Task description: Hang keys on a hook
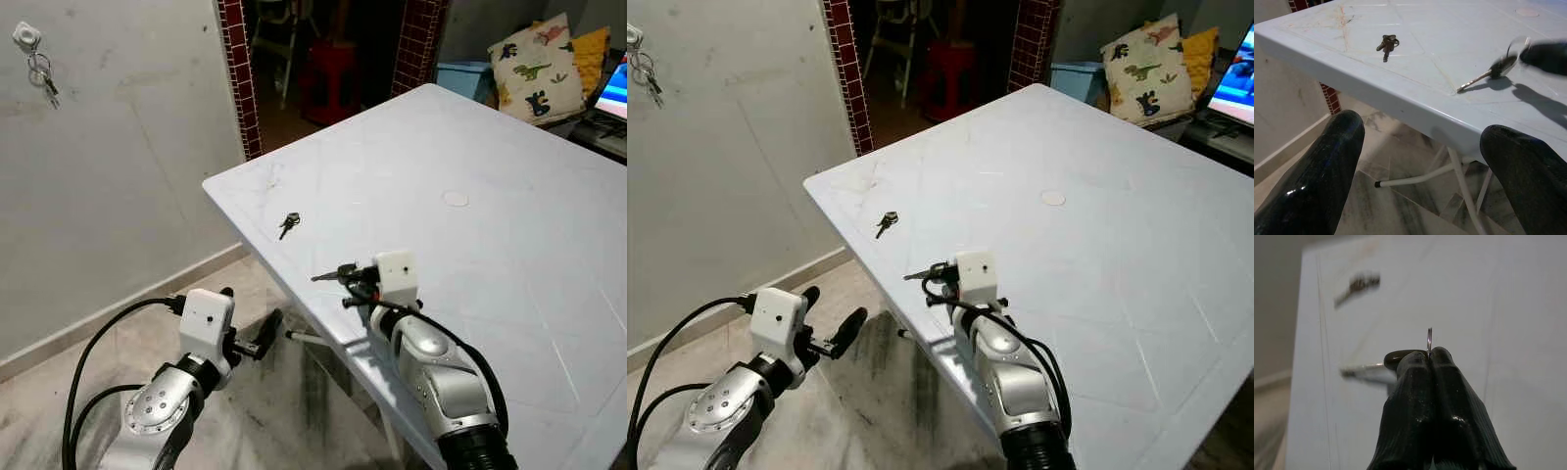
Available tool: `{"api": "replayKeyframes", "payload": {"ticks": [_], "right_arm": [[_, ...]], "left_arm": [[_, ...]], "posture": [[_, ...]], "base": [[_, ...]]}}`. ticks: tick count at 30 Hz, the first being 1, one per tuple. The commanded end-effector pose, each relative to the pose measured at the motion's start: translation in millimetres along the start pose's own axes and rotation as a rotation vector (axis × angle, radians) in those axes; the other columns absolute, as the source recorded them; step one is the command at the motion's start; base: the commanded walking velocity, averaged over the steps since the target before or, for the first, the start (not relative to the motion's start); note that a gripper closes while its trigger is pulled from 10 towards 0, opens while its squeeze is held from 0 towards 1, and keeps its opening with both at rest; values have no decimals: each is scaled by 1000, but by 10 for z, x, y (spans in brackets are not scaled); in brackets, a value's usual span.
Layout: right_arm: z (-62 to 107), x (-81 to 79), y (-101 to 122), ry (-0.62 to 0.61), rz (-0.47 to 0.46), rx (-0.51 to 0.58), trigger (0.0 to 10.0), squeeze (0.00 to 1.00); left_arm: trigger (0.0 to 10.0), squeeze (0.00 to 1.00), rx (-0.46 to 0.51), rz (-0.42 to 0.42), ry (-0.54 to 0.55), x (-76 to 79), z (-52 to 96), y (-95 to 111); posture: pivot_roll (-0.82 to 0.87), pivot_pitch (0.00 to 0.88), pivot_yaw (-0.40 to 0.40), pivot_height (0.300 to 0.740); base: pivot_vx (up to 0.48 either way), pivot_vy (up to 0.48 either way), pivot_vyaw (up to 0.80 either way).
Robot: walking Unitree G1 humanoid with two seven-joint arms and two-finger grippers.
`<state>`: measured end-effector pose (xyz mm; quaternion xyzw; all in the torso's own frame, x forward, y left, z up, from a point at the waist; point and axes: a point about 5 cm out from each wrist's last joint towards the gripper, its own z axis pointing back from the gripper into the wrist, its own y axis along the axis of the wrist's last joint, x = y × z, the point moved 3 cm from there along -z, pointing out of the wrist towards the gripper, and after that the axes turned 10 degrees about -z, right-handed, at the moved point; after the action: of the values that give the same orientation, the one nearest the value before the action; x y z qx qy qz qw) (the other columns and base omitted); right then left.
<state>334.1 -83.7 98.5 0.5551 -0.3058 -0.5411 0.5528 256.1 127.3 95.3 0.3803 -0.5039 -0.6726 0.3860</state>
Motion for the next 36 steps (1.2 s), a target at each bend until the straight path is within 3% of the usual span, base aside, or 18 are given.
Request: {"api": "replayKeyframes", "payload": {"ticks": [1,3,7,8,9,10,11,12,21,36], "right_arm": [[-46,-46,269,8,-21,94,0,0],[-115,-103,493,31,-27,157,0,0],[-143,-144,635,47,-21,197,0,0],[-135,-169,688,59,-21,214,1333,0],[-124,-183,713,63,-11,223,3647,0],[-120,-188,722,64,-4,226,3647,0],[-104,-201,738,69,1,233,7137,0],[-81,-221,758,77,8,241,10000,0],[87,-283,719,107,35,251,10000,0],[137,-284,609,95,38,214,10000,0]], "left_arm": [[10000,0,-7,1,-7,-3,-13,-15],[10000,0,-4,-6,-7,-11,-29,-9],[10000,0,-1,-14,-2,-23,-40,-2],[10000,0,1,-19,7,-36,-41,1],[10000,0,5,-25,19,-51,-38,10],[10000,0,8,-29,26,-60,-37,16],[10000,0,16,-43,47,-83,-30,37],[10000,0,28,-59,79,-115,-17,68],[10000,0,21,-157,393,-486,150,117],[10000,0,4,-154,418,-514,132,94]], "posture": [[100,50,29,740],[102,41,32,740],[104,34,31,740],[104,32,30,740],[102,30,30,740],[100,28,30,740],[97,26,30,740],[97,26,30,740],[102,23,21,740],[106,27,37,740]], "base": [[0,0,0],[0,0,0],[0,0,0],[0,0,0],[0,0,0],[0,0,0],[0,0,0],[0,0,0],[0,0,0],[0,0,621]]}}
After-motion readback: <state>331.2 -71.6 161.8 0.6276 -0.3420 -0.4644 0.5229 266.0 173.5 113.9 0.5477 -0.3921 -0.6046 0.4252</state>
